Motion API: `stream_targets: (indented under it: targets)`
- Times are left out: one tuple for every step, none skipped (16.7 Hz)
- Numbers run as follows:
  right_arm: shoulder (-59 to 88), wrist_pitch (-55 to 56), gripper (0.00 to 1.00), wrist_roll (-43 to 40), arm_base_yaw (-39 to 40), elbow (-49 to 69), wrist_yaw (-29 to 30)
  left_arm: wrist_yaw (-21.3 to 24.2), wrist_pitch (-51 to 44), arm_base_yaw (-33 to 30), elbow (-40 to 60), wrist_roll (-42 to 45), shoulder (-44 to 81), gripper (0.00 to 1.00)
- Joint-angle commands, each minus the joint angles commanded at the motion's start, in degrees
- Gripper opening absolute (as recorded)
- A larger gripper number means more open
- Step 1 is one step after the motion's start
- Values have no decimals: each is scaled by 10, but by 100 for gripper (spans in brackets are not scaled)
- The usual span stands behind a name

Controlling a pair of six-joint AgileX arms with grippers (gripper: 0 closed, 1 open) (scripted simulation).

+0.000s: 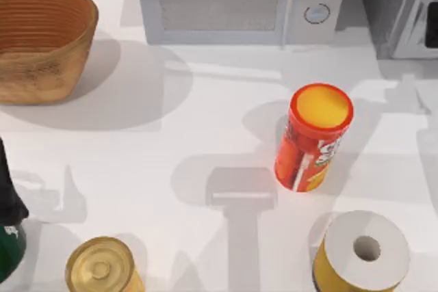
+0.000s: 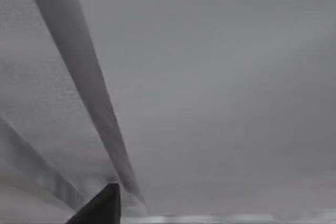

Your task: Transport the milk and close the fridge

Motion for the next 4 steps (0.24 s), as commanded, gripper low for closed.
stream_targets:
  targets:
    - [13,-3,100,0,0,17,0,0,0,0,0,0,0,100]
    - [22,-6,100,0,0,30,0,0,0,0,0,0,0,100]
    - [28,-7,100,0,1,38,1,0,0,0,0,0,0,100]
    - [29,-8,100,0,1,39,1,0,0,0,0,0,0,100]
